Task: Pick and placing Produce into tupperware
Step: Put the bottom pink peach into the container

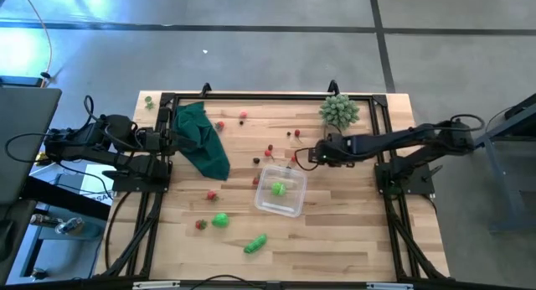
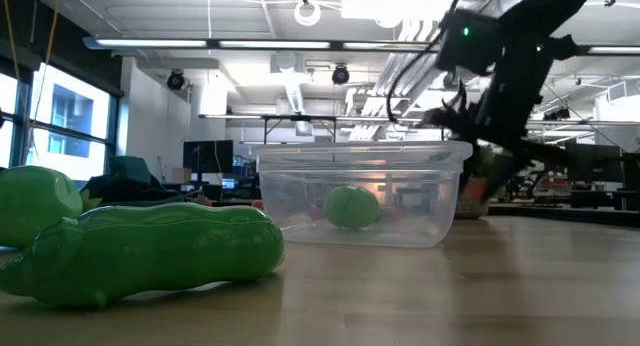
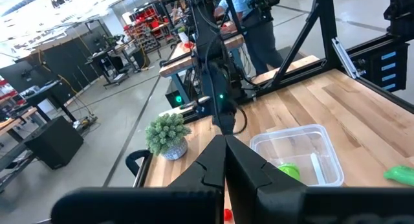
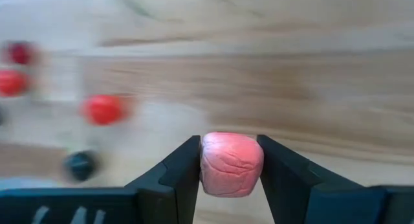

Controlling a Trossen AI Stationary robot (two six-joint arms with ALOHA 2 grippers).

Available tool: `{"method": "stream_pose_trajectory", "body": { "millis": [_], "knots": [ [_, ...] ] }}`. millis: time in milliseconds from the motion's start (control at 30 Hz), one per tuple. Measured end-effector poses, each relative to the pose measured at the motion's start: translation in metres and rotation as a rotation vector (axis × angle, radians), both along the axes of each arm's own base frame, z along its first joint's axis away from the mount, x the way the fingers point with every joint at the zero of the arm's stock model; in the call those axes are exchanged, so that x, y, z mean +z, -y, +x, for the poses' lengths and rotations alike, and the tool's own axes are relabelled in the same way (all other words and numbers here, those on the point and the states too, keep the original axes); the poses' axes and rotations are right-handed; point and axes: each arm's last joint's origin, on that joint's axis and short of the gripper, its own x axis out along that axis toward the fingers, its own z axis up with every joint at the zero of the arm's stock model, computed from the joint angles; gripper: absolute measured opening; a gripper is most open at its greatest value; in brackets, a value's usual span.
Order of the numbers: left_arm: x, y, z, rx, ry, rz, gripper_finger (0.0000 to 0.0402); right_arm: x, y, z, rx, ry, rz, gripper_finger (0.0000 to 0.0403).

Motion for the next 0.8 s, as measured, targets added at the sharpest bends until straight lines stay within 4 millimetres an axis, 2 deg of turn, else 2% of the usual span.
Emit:
{"method": "stream_pose_trajectory", "body": {
  "millis": [300,400,533,700,800],
  "knots": [
    [0.000,0.000,0.000,0.000,-0.001,0.000,0.0001,0.052,-0.003,0.016,0.340,0.402,-0.249,0.0139],
    [0.000,0.000,0.000,0.000,0.000,0.000,0.0001,0.062,-0.005,0.021,0.456,0.484,-0.301,0.0139],
    [0.000,0.000,0.000,0.000,0.000,0.000,0.0001,0.075,-0.007,0.032,0.587,0.448,-0.322,0.0139],
    [0.000,0.000,0.000,0.000,0.000,0.000,0.0001,0.092,-0.017,0.052,0.750,0.259,-0.320,0.0139],
    [0.000,0.000,0.000,0.000,0.000,0.000,0.0001,0.095,-0.026,0.068,0.845,0.124,-0.293,0.0139]
  ]
}}
